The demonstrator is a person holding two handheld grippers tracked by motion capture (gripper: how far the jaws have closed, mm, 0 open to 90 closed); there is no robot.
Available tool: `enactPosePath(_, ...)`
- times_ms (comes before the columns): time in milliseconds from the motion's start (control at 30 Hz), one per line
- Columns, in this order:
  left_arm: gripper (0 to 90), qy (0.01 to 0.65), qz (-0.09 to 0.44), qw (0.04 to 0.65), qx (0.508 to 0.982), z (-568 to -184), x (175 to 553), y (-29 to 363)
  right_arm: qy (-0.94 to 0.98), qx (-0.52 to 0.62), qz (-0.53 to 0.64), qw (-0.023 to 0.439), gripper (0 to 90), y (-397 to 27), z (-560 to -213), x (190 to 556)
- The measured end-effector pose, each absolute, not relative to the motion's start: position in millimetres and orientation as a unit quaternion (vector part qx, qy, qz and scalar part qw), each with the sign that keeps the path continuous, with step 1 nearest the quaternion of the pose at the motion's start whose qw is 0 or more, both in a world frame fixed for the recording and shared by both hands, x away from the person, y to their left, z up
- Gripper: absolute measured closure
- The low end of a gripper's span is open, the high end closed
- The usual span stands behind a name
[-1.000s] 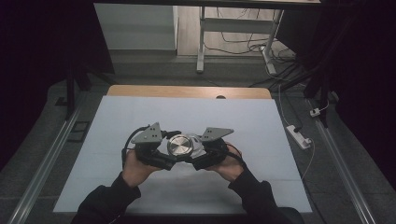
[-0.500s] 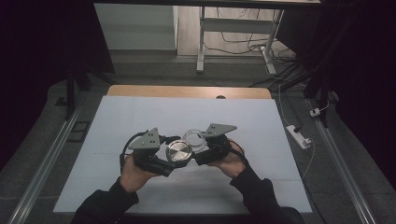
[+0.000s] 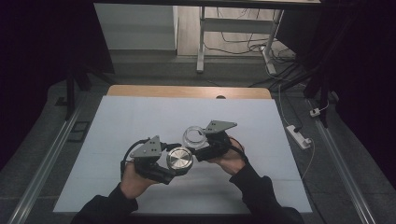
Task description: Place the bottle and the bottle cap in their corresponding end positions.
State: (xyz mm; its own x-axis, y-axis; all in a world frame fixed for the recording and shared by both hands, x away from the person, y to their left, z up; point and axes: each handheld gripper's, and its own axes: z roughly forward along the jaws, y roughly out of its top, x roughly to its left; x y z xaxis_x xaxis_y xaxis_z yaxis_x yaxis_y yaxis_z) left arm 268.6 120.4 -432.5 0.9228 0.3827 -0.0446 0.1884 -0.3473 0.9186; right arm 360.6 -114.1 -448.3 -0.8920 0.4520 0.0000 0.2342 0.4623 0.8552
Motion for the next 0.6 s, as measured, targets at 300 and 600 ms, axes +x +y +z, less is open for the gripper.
enactPosePath(300, 20.3, 0.171, 0.092, 0.542, 0.817, -441, 265, 118, 0.843, 0.208, 0.481, 0.119, 14.5, -112, -445, 368)
enactPosePath(600, 20.3, 0.174, 0.095, 0.536, 0.821, -452, 262, 116, 0.843, 0.21, 0.48, 0.124, 14.5, -105, -446, 374)
